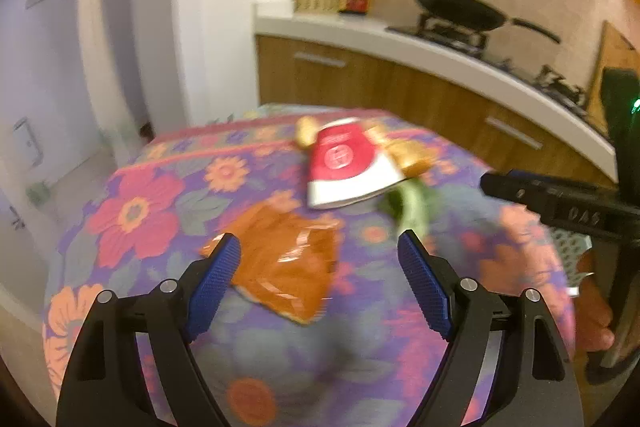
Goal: Collect trash
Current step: 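Move both open tools back over the table toward the wrapper and bok choy stalk, then grasp the bok choy stalk with the right tool while the left tool grasps the orange chip wrapper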
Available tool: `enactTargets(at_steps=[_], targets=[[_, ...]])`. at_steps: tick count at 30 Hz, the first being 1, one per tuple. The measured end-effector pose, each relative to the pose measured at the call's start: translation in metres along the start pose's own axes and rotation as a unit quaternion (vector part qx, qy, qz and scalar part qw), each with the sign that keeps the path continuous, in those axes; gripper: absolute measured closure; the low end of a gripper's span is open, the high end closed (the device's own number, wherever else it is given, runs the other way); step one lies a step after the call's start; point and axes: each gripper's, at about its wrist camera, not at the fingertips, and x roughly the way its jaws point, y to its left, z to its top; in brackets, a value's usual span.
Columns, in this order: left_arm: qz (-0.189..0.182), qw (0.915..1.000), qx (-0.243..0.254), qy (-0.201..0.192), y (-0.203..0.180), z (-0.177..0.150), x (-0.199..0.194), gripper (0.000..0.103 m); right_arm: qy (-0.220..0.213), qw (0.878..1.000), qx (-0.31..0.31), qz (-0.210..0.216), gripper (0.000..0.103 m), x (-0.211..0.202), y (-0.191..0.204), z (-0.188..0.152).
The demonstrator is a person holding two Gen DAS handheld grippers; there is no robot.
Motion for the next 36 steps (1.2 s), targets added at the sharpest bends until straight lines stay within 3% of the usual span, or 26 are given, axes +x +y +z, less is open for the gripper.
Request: enactTargets(at_steps=[10,14,19,25,29,30,31,32,34,36], targets=[[0.012,0.9983,-0.013,0.056,0.022,-0.012,0.051,0.024,-0.036,0.998,-0.034,-0.042,0.038,0.04,0.036,-0.002],[0.026,0.997,-0.018,0.07,0.025,-0.012,0.059,0.026,-0.008,0.999,-0.033,-0.04,0.033,0.051,0.035,-0.003],[0.034,0.9962,-0.031,0.073,0.03,-0.009,0.063,0.039,0.03,0.997,-0.043,-0.05,0.034,0.069,0.038,-0.003],[0.056,0.9956,-0.041,0.063,0.033,-0.01,0.059,0.066,0.056,0.995,-0.063,-0.05,0.034,0.082,0.043,-0.004],[0.036,0.9958,-0.064,0.054,0.042,-0.011,0.054,0.079,0.061,0.992,-0.081,-0.068,0.034,0.086,0.051,-0.006],[0.032,0.9959,-0.066,0.052,0.042,-0.011,0.053,0.082,0.061,0.992,-0.083,-0.071,0.035,0.087,0.052,-0.007],[0.03,0.9961,-0.067,0.049,0.042,-0.011,0.052,0.083,0.058,0.992,-0.082,-0.077,0.047,0.086,0.052,-0.007],[0.027,0.9963,-0.068,0.046,0.042,-0.011,0.051,0.085,0.054,0.992,-0.08,-0.08,0.053,0.085,0.051,-0.007],[0.022,0.9966,-0.069,0.038,0.042,-0.011,0.048,0.092,0.047,0.993,-0.075,-0.077,0.082,0.081,0.049,-0.008],[0.013,0.9967,-0.074,0.031,0.043,-0.012,0.045,0.097,0.044,0.994,-0.069,-0.077,0.083,0.079,0.046,-0.008]])
